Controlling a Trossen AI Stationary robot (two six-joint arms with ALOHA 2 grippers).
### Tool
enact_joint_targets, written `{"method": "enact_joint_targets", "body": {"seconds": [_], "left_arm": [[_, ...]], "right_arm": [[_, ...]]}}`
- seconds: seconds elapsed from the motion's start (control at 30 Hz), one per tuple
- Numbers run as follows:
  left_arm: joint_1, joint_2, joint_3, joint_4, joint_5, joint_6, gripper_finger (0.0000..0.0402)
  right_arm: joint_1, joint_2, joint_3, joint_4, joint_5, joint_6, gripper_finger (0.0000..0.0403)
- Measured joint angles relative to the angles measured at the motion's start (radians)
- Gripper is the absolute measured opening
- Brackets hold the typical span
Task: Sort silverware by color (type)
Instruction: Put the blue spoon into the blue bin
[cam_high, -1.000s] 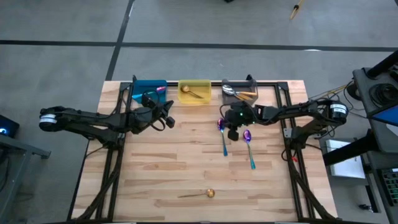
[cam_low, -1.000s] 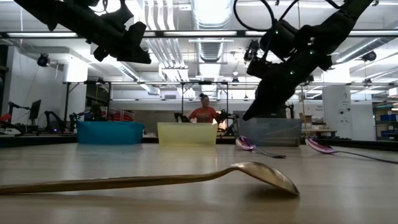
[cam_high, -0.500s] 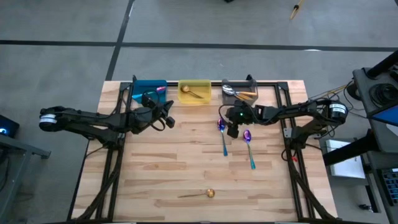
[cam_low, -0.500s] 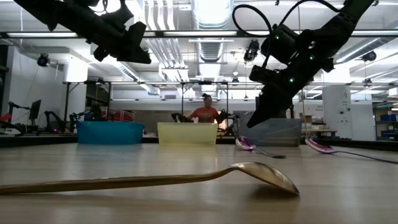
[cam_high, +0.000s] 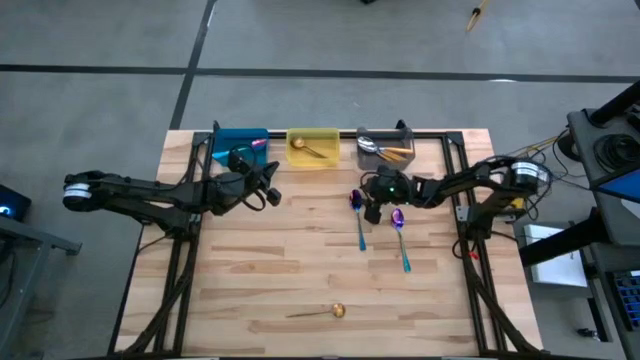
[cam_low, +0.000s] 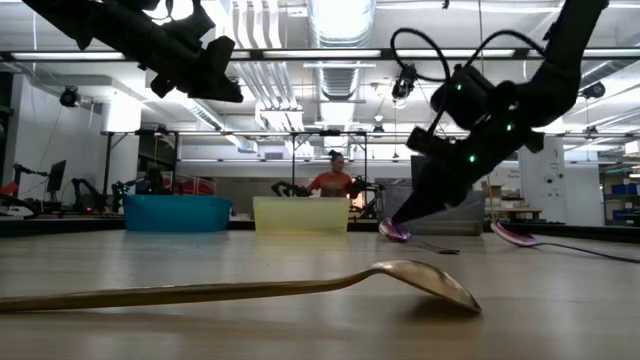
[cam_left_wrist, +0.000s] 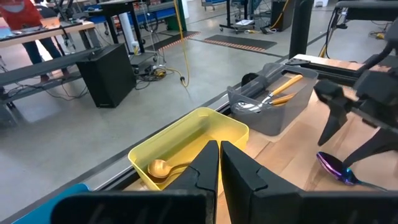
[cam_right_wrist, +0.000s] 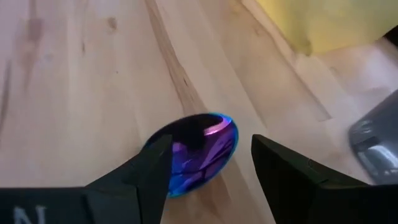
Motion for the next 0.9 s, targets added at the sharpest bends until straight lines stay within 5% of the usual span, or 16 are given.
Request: {"method": "enact_joint_targets", "body": {"seconds": [0.5, 0.9], "left_arm": [[0.0, 0.0, 0.0, 0.0, 0.0, 0.0, 0.0], [0.0, 0.014, 0.0, 0.002, 0.0, -0.001, 0.0]], "right_arm": [[-0.015, 0.265, 0.092, 0.171, -0.056, 0.041, 0.02], [-0.014, 0.274, 0.1, 0.199, -0.072, 0.119, 0.0044]]}}
